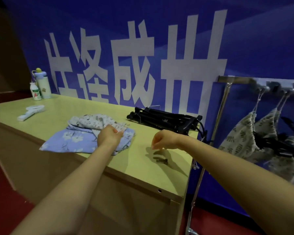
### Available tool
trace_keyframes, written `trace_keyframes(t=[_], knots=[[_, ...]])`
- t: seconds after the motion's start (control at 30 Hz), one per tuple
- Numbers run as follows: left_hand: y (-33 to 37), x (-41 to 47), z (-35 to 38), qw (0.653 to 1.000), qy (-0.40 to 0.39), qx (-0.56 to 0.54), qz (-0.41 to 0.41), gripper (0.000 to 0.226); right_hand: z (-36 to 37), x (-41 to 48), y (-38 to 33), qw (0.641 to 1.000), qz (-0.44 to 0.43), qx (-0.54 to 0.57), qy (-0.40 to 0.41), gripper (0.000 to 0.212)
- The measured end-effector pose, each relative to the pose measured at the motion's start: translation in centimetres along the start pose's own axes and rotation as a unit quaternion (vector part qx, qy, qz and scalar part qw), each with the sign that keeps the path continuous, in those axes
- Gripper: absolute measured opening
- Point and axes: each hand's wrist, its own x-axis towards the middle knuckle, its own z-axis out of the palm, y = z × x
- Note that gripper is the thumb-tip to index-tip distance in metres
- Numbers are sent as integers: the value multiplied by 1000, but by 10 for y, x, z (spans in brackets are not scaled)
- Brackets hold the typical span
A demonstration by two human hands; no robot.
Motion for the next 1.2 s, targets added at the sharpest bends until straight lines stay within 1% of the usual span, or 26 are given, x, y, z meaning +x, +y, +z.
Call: trace_keyframes(t=[0.03, 0.1, 0.2, 0.27, 0.43, 0.6, 0.7, 0.77, 0.9, 1.03, 1.2], knots=[[-3, 2, 2, 1000, 4, 15, 3, 44, 3, 2, 3, 1000, 3, -24, -17, 27], [-8, 6, 5, 999, 7, 37, 3, 46, 7, 6, 6, 997, 13, -56, -46, 28], [-14, 14, 10, 998, 12, 63, -3, 36, 9, 10, 11, 993, 26, -73, -89, 32], [-18, 18, 13, 997, 15, 73, -14, 29, 9, 9, 13, 991, 25, -78, -103, 35], [-22, 23, 18, 992, 13, 115, -45, 24, 9, 7, 17, 993, 16, -62, -99, 39], [-23, 21, 16, 990, 25, 120, -64, 21, 6, -2, 21, 996, 10, -32, -80, 23], [-20, 17, 15, 992, 46, 99, -69, 22, 2, -9, 26, 995, 14, -49, -82, 25], [-14, 13, 15, 993, 62, 81, -57, 23, -1, -14, 30, 994, 17, -58, -86, 25], [5, 0, 13, 995, 94, 0, -34, 25, 0, -19, 32, 994, 9, -77, -80, 24], [29, -9, 11, 992, 102, -76, -18, 28, 5, -21, 32, 995, -1, -87, -51, 23], [41, -12, 9, 982, 91, -163, -36, 33, 9, -23, 32, 997, -3, -82, -15, 24]])
